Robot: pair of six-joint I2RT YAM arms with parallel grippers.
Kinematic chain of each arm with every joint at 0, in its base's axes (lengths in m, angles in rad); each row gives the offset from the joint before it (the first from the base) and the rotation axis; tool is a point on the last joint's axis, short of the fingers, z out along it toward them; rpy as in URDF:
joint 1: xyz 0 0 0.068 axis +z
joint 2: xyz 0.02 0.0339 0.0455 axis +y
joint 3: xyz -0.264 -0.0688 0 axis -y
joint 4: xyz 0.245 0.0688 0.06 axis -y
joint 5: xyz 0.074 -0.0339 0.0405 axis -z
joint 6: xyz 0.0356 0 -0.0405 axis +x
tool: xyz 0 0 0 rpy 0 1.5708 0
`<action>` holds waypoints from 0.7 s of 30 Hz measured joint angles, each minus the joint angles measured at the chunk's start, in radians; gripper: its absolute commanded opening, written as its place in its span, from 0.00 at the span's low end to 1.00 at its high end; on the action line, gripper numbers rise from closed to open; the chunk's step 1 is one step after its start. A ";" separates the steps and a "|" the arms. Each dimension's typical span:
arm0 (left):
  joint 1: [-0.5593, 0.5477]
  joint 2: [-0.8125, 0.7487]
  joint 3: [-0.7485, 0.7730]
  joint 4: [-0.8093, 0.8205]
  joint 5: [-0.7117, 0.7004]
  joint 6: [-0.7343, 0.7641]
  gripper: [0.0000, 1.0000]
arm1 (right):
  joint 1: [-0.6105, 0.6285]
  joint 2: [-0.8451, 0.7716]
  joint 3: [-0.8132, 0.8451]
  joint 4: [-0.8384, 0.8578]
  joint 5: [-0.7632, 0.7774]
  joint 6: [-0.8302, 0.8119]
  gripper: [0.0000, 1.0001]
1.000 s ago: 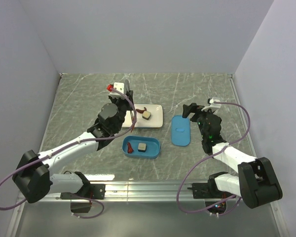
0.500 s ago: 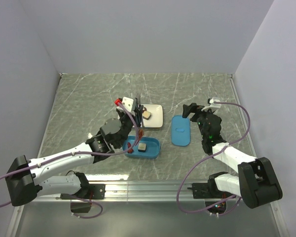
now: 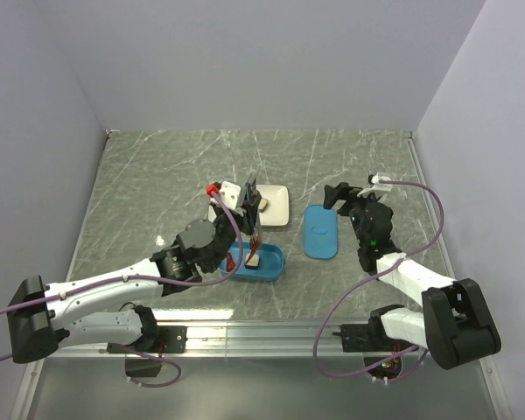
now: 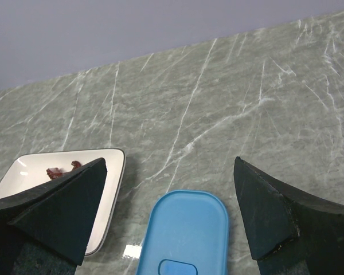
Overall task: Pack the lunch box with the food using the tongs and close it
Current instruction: Place the food into the lunch box
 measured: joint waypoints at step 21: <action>-0.018 0.079 0.000 0.009 0.058 -0.001 0.09 | 0.000 0.000 0.000 0.000 -0.010 0.000 0.98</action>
